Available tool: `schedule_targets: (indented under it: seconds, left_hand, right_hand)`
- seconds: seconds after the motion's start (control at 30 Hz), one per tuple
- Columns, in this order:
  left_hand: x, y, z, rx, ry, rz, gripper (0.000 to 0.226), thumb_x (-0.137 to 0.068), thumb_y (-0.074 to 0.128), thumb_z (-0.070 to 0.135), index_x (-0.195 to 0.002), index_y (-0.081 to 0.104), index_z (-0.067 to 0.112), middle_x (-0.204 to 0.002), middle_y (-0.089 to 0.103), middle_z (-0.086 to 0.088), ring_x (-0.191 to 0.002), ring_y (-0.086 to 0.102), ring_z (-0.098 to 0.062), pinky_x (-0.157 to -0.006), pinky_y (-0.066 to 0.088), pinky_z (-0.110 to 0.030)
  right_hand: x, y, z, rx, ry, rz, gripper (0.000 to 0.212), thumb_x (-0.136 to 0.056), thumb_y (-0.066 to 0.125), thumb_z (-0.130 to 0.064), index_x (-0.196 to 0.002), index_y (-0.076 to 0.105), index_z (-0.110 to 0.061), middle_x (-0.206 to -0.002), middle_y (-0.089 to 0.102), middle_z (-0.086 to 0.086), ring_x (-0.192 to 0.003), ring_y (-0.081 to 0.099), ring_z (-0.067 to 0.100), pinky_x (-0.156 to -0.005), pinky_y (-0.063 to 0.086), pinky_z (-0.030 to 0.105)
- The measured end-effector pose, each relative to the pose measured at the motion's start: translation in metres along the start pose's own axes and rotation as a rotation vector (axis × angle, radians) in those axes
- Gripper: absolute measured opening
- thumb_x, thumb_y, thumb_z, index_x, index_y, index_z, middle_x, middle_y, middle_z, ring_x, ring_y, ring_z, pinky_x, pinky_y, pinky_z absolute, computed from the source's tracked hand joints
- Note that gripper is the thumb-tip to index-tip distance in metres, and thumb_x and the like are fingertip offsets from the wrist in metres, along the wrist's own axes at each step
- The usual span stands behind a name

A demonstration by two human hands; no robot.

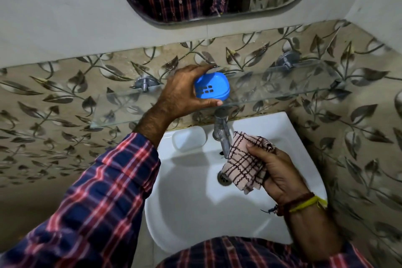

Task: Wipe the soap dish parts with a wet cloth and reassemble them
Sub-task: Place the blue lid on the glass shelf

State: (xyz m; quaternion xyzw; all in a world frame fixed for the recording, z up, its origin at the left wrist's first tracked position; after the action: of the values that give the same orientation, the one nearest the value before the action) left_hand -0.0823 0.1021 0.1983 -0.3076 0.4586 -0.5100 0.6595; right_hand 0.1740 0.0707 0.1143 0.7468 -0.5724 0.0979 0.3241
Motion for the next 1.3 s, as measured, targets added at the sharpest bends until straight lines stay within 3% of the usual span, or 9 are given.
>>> schedule_targets:
  seconds: [0.1, 0.27, 0.47, 0.6, 0.73, 0.8, 0.97, 1.17, 1.3]
  left_hand:
    - [0.001, 0.001, 0.001, 0.026, 0.014, 0.007, 0.107, -0.065, 0.076, 0.074, -0.151, 0.043, 0.018, -0.128, 0.064, -0.008, -0.112, 0.058, -0.019, -0.098, 0.046, -0.031]
    - [0.01, -0.012, 0.01, -0.006, -0.012, 0.154, 0.112, -0.064, 0.069, 0.082, -0.155, 0.037, 0.024, -0.139, 0.055, -0.007, -0.122, 0.054, -0.022, -0.102, 0.047, -0.05]
    - [0.104, 0.021, 0.034, -0.001, 0.15, 0.589, 0.045, -0.086, 0.08, 0.035, -0.111, 0.071, -0.001, -0.107, 0.072, -0.016, -0.102, 0.062, -0.028, -0.093, 0.046, -0.035]
    - [0.153, 0.105, -0.033, 0.133, -0.242, 0.402, 0.026, -0.089, 0.077, 0.027, -0.106, 0.07, 0.008, -0.104, 0.07, -0.009, -0.098, 0.063, -0.03, -0.091, 0.045, -0.032]
    - [0.168, 0.148, -0.092, 0.272, -0.67, 0.068, 0.056, -0.08, 0.083, 0.036, -0.131, 0.063, 0.021, -0.133, 0.052, -0.014, -0.128, 0.044, -0.033, -0.106, 0.037, -0.036]
    - [0.164, 0.157, -0.106, 0.233, -0.659, -0.034, 0.061, -0.075, 0.086, 0.038, -0.13, 0.065, 0.024, -0.137, 0.049, -0.015, -0.131, 0.042, -0.034, -0.109, 0.037, -0.042]
    - [0.148, 0.159, -0.125, 0.21, -0.71, -0.015, 0.027, -0.07, 0.089, 0.037, -0.089, 0.078, 0.021, -0.127, 0.062, -0.014, -0.125, 0.054, -0.036, -0.104, 0.045, -0.042]
    - [0.151, 0.126, -0.089, 0.373, -0.719, 0.006, 0.037, -0.055, 0.098, 0.031, -0.065, 0.062, 0.027, -0.138, 0.058, -0.009, -0.129, 0.053, -0.024, -0.103, 0.044, -0.03]
    - [0.147, 0.107, -0.063, 0.028, -0.507, -0.376, 0.031, -0.066, 0.091, 0.021, -0.067, 0.061, 0.021, -0.131, 0.057, -0.017, -0.123, 0.054, -0.035, -0.093, 0.045, -0.031]
  right_hand:
    - [-0.002, 0.001, 0.002, 0.019, -0.01, 0.005, 0.016, -0.086, 0.07, -0.006, -0.101, 0.075, -0.009, -0.083, 0.077, 0.012, -0.062, 0.072, 0.021, -0.053, 0.057, 0.034]
    - [-0.005, 0.004, 0.005, 0.03, -0.006, -0.009, 0.025, -0.077, 0.076, -0.009, -0.102, 0.076, -0.007, -0.092, 0.078, 0.014, -0.072, 0.074, 0.023, -0.065, 0.061, 0.037]
    - [-0.011, -0.001, 0.011, 0.024, 0.007, 0.052, 0.026, -0.088, 0.067, 0.0, -0.113, 0.072, -0.001, -0.102, 0.074, 0.02, -0.07, 0.072, 0.023, -0.054, 0.06, 0.031]
    - [-0.013, 0.002, 0.017, 0.069, -0.002, 0.069, 0.023, -0.087, 0.069, 0.0, -0.109, 0.073, -0.002, -0.098, 0.075, 0.018, -0.073, 0.071, 0.025, -0.06, 0.061, 0.034]
    - [-0.011, 0.011, 0.019, 0.127, -0.051, 0.05, 0.02, -0.085, 0.07, 0.002, -0.104, 0.075, -0.003, -0.1, 0.076, 0.019, -0.082, 0.071, 0.027, -0.073, 0.061, 0.037]
    - [-0.011, 0.012, 0.019, 0.166, -0.063, 0.052, 0.021, -0.085, 0.072, 0.0, -0.106, 0.074, -0.002, -0.104, 0.075, 0.024, -0.085, 0.071, 0.03, -0.075, 0.06, 0.038]
    - [-0.011, 0.01, 0.02, 0.192, -0.035, 0.072, 0.027, -0.085, 0.073, -0.002, -0.112, 0.072, -0.002, -0.106, 0.073, 0.025, -0.079, 0.069, 0.031, -0.046, 0.052, 0.022]
    - [-0.009, 0.011, 0.021, 0.181, -0.049, 0.057, 0.026, -0.085, 0.073, 0.0, -0.111, 0.071, -0.001, -0.098, 0.074, 0.024, -0.064, 0.07, 0.02, -0.041, 0.048, 0.019]
    - [-0.007, 0.013, 0.02, 0.195, -0.079, 0.032, 0.024, -0.086, 0.073, 0.001, -0.11, 0.071, -0.001, -0.1, 0.074, 0.024, -0.064, 0.072, 0.021, -0.045, 0.053, 0.022]
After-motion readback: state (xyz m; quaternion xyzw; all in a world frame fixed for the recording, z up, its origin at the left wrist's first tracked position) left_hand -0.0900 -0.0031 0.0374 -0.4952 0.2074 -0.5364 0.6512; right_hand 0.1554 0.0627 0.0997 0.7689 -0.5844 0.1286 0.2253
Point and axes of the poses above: each hand's wrist, its own x-axis away from the middle knuckle, its own y-axis out of the palm, z = x × y, the point moved 3 cm from there along -x, towards the middle knuckle
